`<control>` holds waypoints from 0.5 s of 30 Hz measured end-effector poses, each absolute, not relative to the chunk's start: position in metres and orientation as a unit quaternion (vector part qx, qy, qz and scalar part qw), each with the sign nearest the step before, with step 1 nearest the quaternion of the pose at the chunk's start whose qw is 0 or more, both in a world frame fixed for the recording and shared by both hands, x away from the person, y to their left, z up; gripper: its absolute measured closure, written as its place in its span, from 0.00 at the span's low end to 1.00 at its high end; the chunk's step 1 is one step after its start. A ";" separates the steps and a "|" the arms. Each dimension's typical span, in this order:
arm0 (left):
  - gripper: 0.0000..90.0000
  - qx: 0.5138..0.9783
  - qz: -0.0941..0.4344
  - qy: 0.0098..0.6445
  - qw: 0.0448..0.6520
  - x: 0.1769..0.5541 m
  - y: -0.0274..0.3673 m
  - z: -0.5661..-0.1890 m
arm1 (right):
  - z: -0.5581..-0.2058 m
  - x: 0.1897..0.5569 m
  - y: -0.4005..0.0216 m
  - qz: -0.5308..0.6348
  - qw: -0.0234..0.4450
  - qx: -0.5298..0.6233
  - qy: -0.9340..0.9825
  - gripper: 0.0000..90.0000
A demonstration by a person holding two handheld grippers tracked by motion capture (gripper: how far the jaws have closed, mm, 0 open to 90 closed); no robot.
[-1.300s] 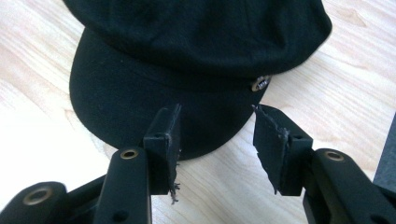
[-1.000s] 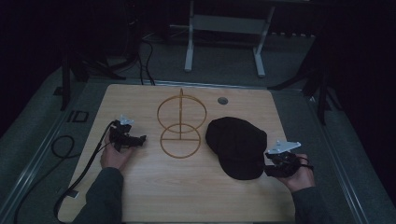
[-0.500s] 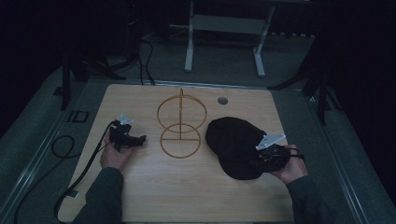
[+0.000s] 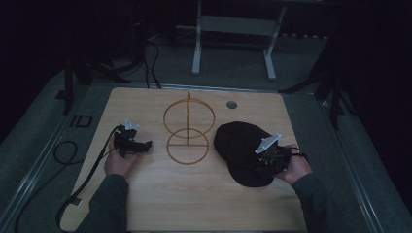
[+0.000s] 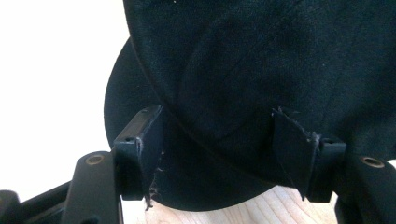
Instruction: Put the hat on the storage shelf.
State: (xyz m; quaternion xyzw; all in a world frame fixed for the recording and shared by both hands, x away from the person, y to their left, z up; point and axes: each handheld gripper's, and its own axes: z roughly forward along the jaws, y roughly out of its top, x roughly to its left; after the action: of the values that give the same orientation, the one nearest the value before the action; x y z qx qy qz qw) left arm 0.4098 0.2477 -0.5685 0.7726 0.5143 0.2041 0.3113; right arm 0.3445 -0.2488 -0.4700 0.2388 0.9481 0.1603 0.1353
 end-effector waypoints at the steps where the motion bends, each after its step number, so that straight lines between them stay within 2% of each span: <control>1: 0.03 0.772 0.204 0.514 0.312 0.410 0.248 -0.569 | -0.471 0.347 -0.246 0.154 0.131 0.235 0.951 0.37; 10: 0.03 0.773 0.204 0.514 0.311 0.410 0.248 -0.568 | -0.483 0.361 -0.232 0.114 0.107 0.207 0.966 0.35; 15: 0.03 0.773 0.204 0.514 0.311 0.410 0.248 -0.568 | -0.489 0.372 -0.225 0.094 0.081 0.197 0.973 0.37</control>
State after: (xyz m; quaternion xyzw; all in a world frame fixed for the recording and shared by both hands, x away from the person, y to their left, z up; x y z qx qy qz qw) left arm 0.4097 0.2477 -0.5685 0.7727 0.5142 0.2041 0.3112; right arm 0.3721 -0.2253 -0.4893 0.1971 0.9725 0.0935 0.0814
